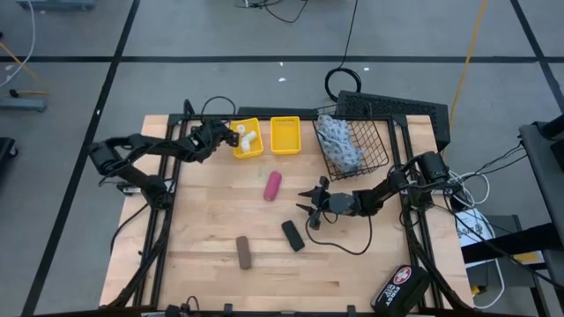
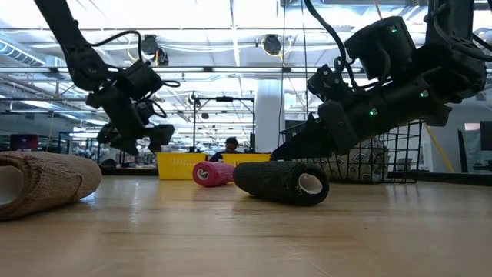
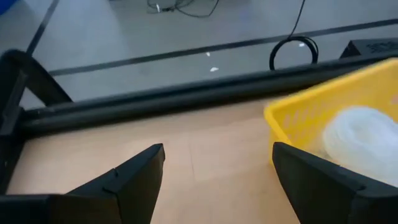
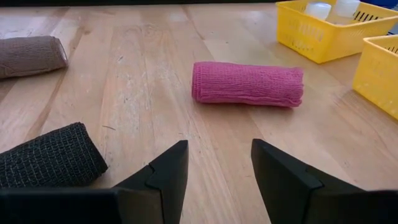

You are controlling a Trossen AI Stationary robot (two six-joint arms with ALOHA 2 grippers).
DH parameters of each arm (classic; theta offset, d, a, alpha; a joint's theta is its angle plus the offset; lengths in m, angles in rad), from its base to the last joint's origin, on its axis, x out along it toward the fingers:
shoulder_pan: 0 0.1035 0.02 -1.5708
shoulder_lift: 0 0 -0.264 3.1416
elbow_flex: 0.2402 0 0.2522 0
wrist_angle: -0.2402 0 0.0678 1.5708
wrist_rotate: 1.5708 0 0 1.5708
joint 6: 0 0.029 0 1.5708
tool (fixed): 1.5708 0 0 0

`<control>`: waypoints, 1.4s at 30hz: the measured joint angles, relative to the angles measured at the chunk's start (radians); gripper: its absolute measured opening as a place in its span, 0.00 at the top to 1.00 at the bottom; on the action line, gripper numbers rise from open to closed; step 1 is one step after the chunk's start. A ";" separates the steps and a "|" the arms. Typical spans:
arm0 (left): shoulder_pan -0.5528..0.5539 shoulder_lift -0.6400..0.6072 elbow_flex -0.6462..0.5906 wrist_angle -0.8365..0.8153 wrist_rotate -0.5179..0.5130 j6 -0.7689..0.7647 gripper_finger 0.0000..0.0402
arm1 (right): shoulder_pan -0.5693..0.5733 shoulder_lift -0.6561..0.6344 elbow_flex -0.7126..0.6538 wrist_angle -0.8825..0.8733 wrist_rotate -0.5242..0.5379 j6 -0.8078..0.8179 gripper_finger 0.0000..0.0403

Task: Pick & Place Medicine items
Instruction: Adjust the left yellow basket

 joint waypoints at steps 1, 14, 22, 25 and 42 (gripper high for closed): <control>0.007 0.008 0.000 0.021 0.000 0.012 0.24 | 0.000 0.000 0.000 0.000 0.000 0.000 0.59; 0.069 -0.157 0.000 0.020 0.262 0.142 0.23 | 0.000 0.000 0.000 0.000 0.000 0.000 0.59; -0.152 -0.337 0.000 -0.193 0.499 0.124 0.23 | 0.000 0.000 0.000 -0.005 0.001 -0.008 0.59; -0.270 -0.334 0.000 -0.227 0.476 0.100 0.23 | 0.000 0.000 0.000 -0.008 0.001 -0.015 0.59; -0.497 -0.008 0.000 -0.059 0.122 -0.011 0.23 | 0.000 0.000 0.000 -0.014 0.001 -0.015 0.59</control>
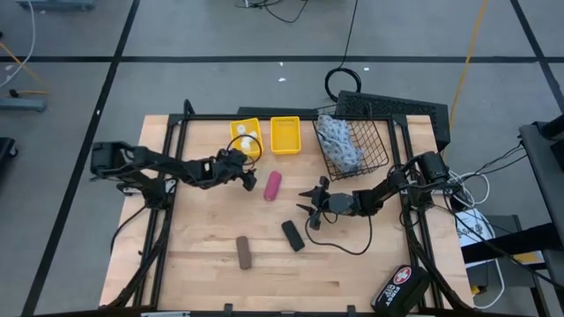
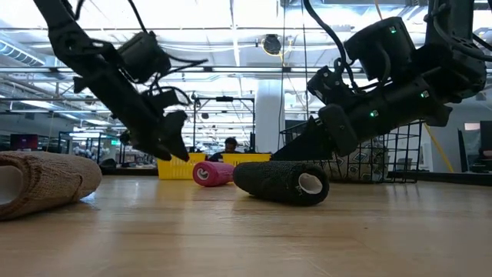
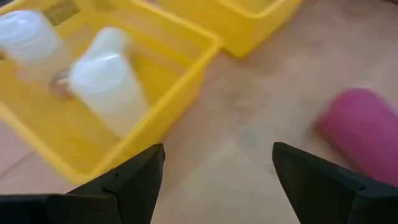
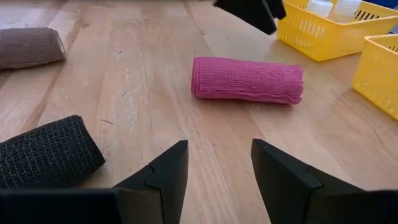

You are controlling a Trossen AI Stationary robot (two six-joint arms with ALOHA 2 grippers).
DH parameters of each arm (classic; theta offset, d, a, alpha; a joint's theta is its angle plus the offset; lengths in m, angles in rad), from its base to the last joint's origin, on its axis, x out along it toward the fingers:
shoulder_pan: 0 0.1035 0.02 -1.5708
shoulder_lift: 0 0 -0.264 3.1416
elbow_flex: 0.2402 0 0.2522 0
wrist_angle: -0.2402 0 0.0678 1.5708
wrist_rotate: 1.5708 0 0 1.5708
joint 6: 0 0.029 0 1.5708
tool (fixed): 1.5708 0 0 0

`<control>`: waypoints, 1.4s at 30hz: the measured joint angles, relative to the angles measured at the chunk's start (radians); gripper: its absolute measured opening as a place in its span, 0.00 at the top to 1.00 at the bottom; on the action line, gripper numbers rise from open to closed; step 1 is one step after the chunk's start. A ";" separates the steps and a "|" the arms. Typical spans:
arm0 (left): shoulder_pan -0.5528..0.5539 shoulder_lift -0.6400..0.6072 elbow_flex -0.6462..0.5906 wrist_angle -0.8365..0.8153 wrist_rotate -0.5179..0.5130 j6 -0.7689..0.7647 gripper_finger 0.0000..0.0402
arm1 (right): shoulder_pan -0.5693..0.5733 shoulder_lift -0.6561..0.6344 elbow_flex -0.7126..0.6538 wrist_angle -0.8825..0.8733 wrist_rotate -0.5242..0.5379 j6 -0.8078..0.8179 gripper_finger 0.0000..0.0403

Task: Pick & Place Medicine items
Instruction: Adjust the left yellow basket, then put the black bandage into the right yellow basket

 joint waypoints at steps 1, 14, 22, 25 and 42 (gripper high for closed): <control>0.008 0.013 0.000 0.005 -0.011 -0.007 0.23 | 0.000 0.000 0.000 0.000 0.000 0.000 0.59; 0.104 0.041 0.000 0.009 -0.081 -0.020 0.23 | 0.000 0.000 0.000 0.000 0.000 0.000 0.59; 0.082 -0.073 0.000 -0.015 -0.054 -0.016 0.23 | 0.006 -0.016 0.000 -0.008 -0.003 -0.027 0.59; 0.050 -0.169 0.000 -0.010 -0.054 0.017 0.23 | 0.023 -0.063 0.000 -0.002 -0.040 -0.070 0.59; -0.092 -0.431 0.000 0.101 -0.039 -0.001 0.23 | 0.238 -0.100 0.711 -1.281 -0.002 0.254 0.36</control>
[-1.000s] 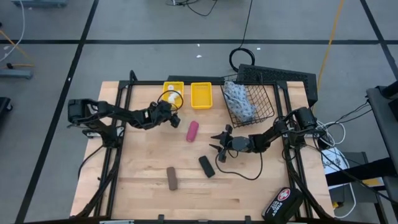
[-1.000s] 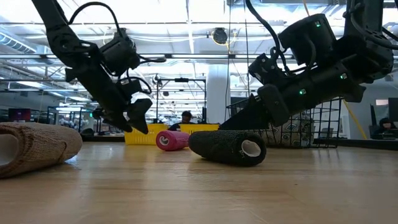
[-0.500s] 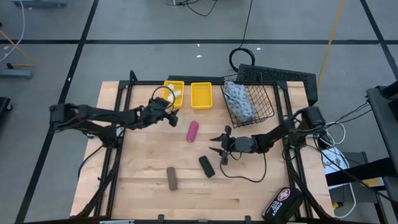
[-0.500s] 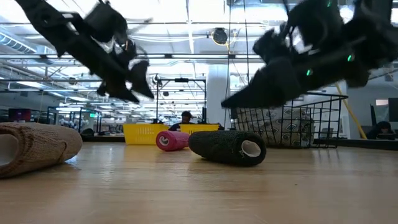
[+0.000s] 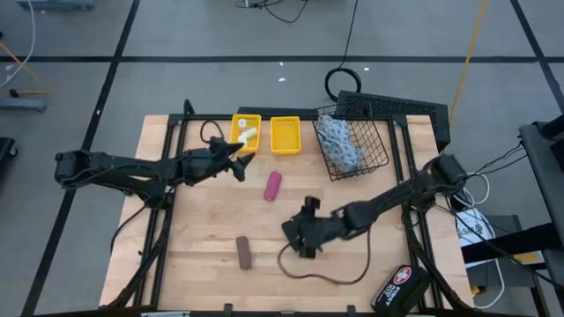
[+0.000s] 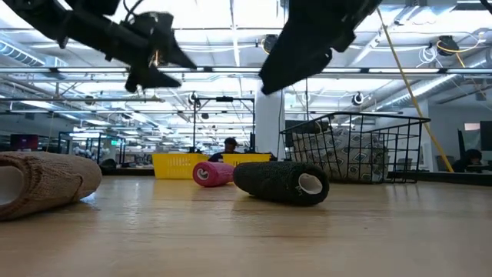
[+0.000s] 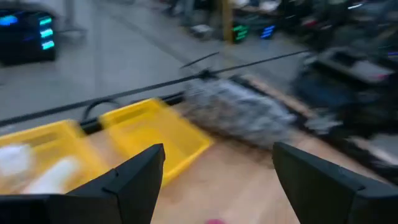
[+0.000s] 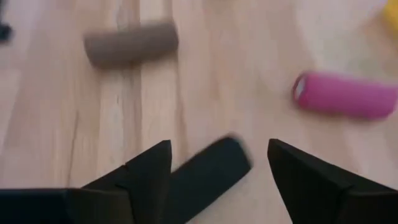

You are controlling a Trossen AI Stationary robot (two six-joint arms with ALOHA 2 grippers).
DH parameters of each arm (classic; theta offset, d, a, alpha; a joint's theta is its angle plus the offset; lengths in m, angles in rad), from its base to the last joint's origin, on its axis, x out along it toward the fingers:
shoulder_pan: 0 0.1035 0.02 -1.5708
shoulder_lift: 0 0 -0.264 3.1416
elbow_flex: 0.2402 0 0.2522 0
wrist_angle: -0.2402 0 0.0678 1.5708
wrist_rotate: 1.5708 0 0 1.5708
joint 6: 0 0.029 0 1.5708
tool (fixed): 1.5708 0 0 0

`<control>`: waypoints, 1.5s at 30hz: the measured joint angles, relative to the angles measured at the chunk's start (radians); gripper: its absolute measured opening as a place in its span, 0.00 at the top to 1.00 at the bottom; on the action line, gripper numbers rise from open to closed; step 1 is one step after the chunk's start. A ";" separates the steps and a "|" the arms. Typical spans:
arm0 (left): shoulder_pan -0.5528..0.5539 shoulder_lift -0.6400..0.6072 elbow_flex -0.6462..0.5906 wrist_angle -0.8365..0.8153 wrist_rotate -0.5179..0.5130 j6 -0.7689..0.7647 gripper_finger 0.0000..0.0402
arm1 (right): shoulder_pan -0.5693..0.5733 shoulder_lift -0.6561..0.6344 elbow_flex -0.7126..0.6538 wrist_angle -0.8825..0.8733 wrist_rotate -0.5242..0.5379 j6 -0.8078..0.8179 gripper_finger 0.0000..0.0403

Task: Pick & Place Medicine items
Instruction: Put the black bandage into the right yellow basket

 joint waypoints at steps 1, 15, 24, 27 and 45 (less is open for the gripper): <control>-0.018 0.000 0.000 0.026 0.009 0.014 0.23 | 0.013 0.031 0.038 -0.054 0.001 0.038 0.35; -0.158 0.011 0.000 0.077 0.004 0.032 0.23 | 0.015 0.295 0.112 -0.161 0.044 0.363 0.42; -0.177 0.011 0.000 0.071 0.005 0.033 0.23 | 0.006 0.257 0.106 -0.170 0.026 0.217 0.59; -0.177 0.011 0.000 0.049 0.012 0.028 0.23 | -0.003 0.237 0.105 -0.184 0.013 0.155 0.68; -0.146 0.011 0.000 -0.025 0.012 0.062 0.23 | -0.096 -0.043 0.085 -0.159 -0.033 -0.221 1.00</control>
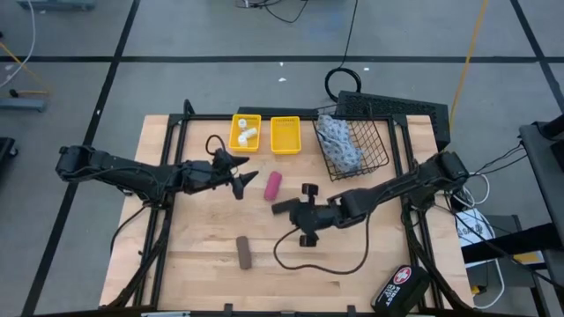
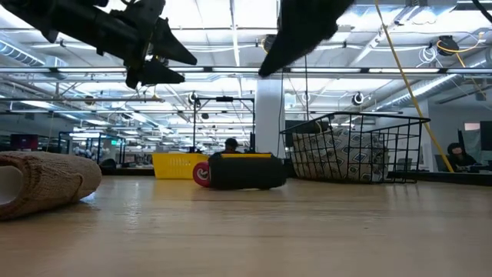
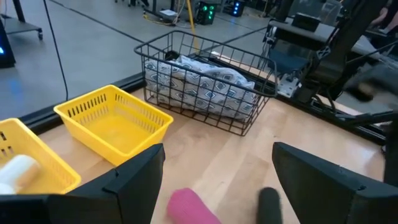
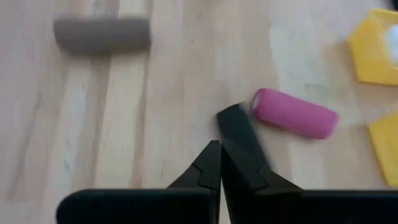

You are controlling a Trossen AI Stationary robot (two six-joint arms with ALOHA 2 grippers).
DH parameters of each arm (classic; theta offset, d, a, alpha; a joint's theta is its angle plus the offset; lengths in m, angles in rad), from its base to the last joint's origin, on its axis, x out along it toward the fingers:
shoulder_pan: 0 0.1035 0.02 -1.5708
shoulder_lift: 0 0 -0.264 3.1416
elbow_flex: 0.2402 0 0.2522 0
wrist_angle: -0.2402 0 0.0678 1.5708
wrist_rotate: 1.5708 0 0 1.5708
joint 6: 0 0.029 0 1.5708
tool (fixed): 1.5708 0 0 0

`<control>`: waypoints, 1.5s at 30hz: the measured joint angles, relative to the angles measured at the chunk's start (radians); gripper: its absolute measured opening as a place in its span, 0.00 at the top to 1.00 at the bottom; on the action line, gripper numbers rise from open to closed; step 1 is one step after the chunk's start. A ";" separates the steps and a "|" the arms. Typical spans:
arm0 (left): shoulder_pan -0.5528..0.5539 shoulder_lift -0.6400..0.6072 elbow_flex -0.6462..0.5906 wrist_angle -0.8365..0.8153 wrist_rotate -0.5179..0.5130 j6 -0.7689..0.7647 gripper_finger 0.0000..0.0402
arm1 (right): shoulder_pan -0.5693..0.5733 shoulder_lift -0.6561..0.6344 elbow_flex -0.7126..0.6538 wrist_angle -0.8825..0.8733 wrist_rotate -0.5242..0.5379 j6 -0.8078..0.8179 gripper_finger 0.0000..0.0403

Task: Pick & Place Medicine items
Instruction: Put the black bandage into the right yellow basket

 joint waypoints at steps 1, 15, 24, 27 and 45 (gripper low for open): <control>0.002 0.000 0.000 0.000 0.000 0.003 0.23 | -0.010 0.002 -0.021 0.025 -0.021 -0.038 1.00; 0.013 0.000 0.000 -0.001 0.000 0.021 0.23 | -0.313 0.024 -0.286 0.433 -0.369 -0.378 0.44; 0.013 0.000 0.000 -0.006 0.000 0.027 0.23 | -0.353 0.148 -0.340 0.603 -0.454 -0.469 0.30; 0.013 0.000 0.000 -0.006 0.000 0.026 0.23 | -0.353 0.185 -0.335 0.630 -0.427 -0.492 0.34; -0.008 0.018 0.000 0.061 0.174 0.157 0.23 | -0.317 -0.055 -0.336 0.488 -0.377 -0.296 0.87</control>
